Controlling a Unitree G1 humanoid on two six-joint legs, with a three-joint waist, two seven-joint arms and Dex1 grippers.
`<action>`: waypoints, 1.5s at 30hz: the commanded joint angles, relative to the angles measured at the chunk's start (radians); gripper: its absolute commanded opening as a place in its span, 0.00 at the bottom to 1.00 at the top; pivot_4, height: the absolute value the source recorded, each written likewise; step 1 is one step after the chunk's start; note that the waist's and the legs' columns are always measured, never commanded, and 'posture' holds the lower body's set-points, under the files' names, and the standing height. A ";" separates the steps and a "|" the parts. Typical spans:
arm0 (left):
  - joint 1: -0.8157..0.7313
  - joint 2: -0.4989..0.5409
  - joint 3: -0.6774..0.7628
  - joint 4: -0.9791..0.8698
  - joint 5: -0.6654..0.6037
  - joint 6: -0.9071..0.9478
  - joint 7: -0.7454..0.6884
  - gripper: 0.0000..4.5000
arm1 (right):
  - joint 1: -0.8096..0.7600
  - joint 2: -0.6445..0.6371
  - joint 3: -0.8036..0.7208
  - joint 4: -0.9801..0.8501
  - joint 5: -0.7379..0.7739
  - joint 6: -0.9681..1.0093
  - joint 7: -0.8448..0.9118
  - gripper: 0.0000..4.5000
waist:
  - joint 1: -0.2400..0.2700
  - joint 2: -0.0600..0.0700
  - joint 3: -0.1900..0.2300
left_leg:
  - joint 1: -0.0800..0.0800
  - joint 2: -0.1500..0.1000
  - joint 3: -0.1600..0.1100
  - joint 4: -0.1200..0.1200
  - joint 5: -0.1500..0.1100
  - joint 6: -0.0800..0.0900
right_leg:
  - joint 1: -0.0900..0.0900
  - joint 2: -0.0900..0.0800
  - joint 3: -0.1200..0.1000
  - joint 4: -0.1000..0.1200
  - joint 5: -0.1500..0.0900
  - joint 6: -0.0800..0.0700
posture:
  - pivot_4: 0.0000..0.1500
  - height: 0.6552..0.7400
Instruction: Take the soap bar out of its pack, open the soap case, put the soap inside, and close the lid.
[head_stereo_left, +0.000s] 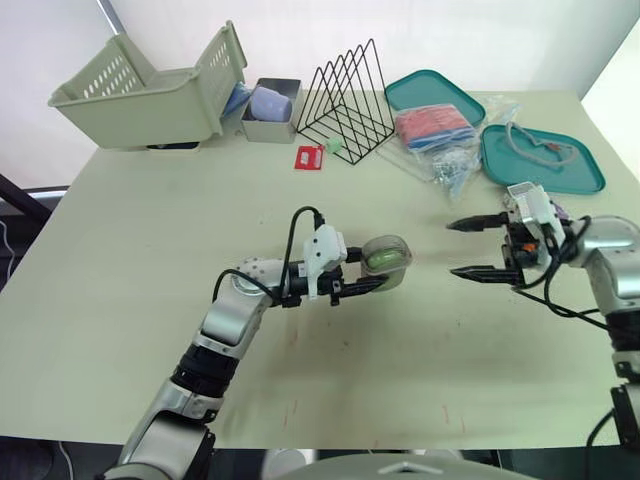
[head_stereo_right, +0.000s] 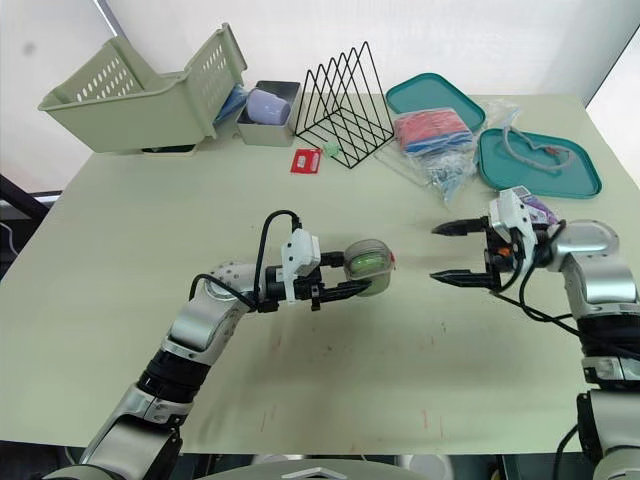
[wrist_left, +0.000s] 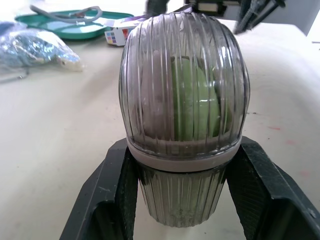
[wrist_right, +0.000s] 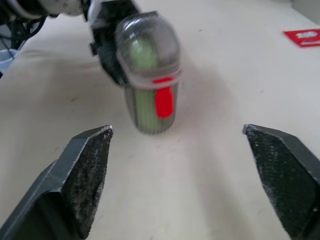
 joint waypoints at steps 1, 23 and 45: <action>-0.020 -0.004 0.051 -0.109 -0.171 0.200 -0.015 0.44 | 0.059 -0.025 -0.028 -0.045 0.052 -0.116 0.038 0.99 | 0.002 0.000 0.000 | 0.000 0.000 0.000 0.000 0.000 0.000 | 0.000 0.000 0.000 0.000 0.000 0.000 | 1.00 1.00; -0.225 -0.098 0.252 0.198 -0.635 1.326 0.422 0.44 | 0.135 0.012 -0.022 -0.120 0.065 -0.160 -0.038 0.99 | 0.002 0.000 0.000 | 0.000 -0.001 -0.005 0.001 0.003 -0.006 | 0.002 0.000 -0.005 0.000 0.000 0.000 | 1.00 1.00; -0.190 0.207 0.065 -0.060 -0.464 0.945 0.139 1.00 | 0.071 0.037 0.005 -0.039 0.022 -0.174 -0.036 1.00 | -0.008 0.000 0.000 | 0.002 -0.001 -0.008 0.000 0.004 -0.007 | 0.006 0.000 -0.006 -0.001 0.000 0.000 | 1.00 1.00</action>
